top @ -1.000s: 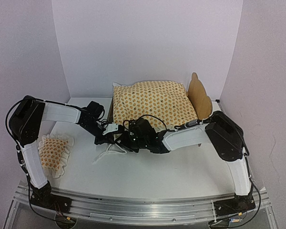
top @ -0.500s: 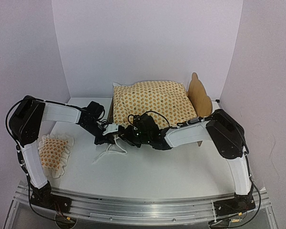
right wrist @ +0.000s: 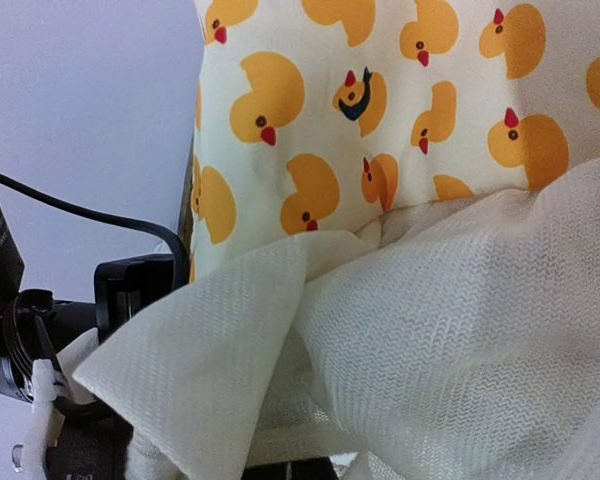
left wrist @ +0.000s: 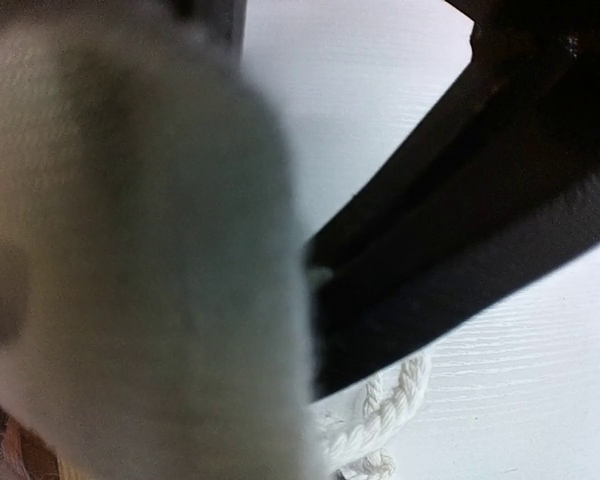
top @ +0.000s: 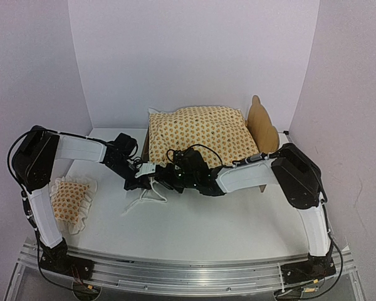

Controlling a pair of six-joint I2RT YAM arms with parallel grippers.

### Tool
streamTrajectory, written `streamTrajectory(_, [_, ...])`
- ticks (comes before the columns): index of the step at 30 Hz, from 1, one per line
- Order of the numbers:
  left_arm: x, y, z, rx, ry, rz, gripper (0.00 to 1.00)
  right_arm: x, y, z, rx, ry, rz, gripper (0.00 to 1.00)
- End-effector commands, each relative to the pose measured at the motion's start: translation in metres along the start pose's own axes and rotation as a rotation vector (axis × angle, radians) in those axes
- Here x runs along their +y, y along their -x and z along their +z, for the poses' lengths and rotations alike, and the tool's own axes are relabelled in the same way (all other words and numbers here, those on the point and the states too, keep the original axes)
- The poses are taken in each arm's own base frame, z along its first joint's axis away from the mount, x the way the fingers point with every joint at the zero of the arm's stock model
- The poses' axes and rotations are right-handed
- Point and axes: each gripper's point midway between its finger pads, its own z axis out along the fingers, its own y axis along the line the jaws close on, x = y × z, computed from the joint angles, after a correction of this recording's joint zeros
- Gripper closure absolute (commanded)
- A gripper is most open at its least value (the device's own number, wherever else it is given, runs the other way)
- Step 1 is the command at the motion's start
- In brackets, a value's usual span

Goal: Set up the pet bed

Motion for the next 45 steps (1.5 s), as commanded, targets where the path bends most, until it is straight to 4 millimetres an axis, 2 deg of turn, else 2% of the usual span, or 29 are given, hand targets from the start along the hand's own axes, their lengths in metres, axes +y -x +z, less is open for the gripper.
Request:
streamTrajectory(1, [-0.026, -0.007, 0.017, 0.023, -0.098, -0.031, 1.00, 0.012, 0.002, 0.002, -0.001, 0.045, 0.003, 1.00])
streamTrajectory(2, [-0.026, -0.007, 0.016, 0.025, -0.097, -0.038, 0.98, 0.011, 0.002, 0.000, -0.001, 0.041, 0.001, 1.00])
streamTrajectory(3, [-0.025, -0.007, 0.015, 0.030, -0.097, -0.049, 0.89, 0.010, 0.001, -0.002, -0.002, 0.038, -0.002, 1.00])
streamTrajectory(6, [-0.030, -0.010, 0.005, 0.051, -0.103, -0.045, 0.55, 0.006, 0.000, -0.009, 0.002, 0.023, -0.017, 1.00])
streamTrajectory(9, [-0.035, -0.011, -0.012, 0.058, -0.106, -0.033, 0.36, 0.002, -0.002, -0.017, 0.008, -0.003, -0.034, 1.00])
streamTrajectory(15, [-0.046, -0.030, -0.049, 0.103, -0.125, -0.034, 0.32, 0.001, -0.004, -0.022, 0.024, -0.032, -0.076, 1.00])
streamTrajectory(18, [-0.053, -0.051, -0.053, 0.184, -0.120, -0.040, 0.33, 0.004, -0.005, -0.023, 0.029, -0.042, -0.095, 1.00])
streamTrajectory(20, [-0.057, -0.067, -0.049, 0.246, -0.101, -0.075, 0.33, 0.005, -0.005, -0.023, 0.024, -0.046, -0.104, 1.00])
streamTrajectory(23, [-0.063, -0.079, -0.040, 0.294, -0.074, -0.121, 0.33, 0.010, -0.004, -0.024, 0.024, -0.046, -0.128, 1.00])
streamTrajectory(28, [-0.061, -0.089, -0.027, 0.337, -0.028, -0.162, 0.33, 0.013, -0.006, -0.023, 0.032, -0.053, -0.155, 1.00])
streamTrajectory(33, [-0.064, -0.085, -0.017, 0.330, -0.029, -0.199, 0.36, 0.011, -0.007, -0.026, 0.032, -0.060, -0.157, 1.00])
streamTrajectory(35, [-0.068, -0.087, -0.013, 0.348, -0.032, -0.194, 0.43, 0.011, -0.007, -0.028, 0.033, -0.060, -0.159, 1.00])
streamTrajectory(36, [-0.071, -0.091, -0.011, 0.365, -0.033, -0.189, 0.52, 0.011, -0.006, -0.029, 0.030, -0.063, -0.160, 1.00])
streamTrajectory(38, [-0.074, -0.099, -0.011, 0.396, -0.032, -0.186, 0.75, 0.011, -0.002, -0.030, 0.011, -0.070, -0.169, 1.00])
streamTrajectory(39, [-0.076, -0.102, -0.010, 0.407, -0.034, -0.187, 0.91, 0.013, -0.002, -0.031, 0.011, -0.068, -0.174, 1.00])
streamTrajectory(40, [-0.078, -0.105, -0.011, 0.418, -0.035, -0.186, 0.99, 0.015, -0.001, -0.031, 0.012, -0.066, -0.179, 1.00])
streamTrajectory(43, [-0.073, -0.111, -0.017, 0.441, -0.005, -0.172, 1.00, 0.021, 0.001, -0.036, 0.013, -0.065, -0.200, 1.00])
streamTrajectory(45, [-0.054, -0.112, -0.029, 0.435, 0.055, -0.187, 1.00, 0.025, 0.002, -0.043, 0.018, -0.072, -0.220, 1.00])
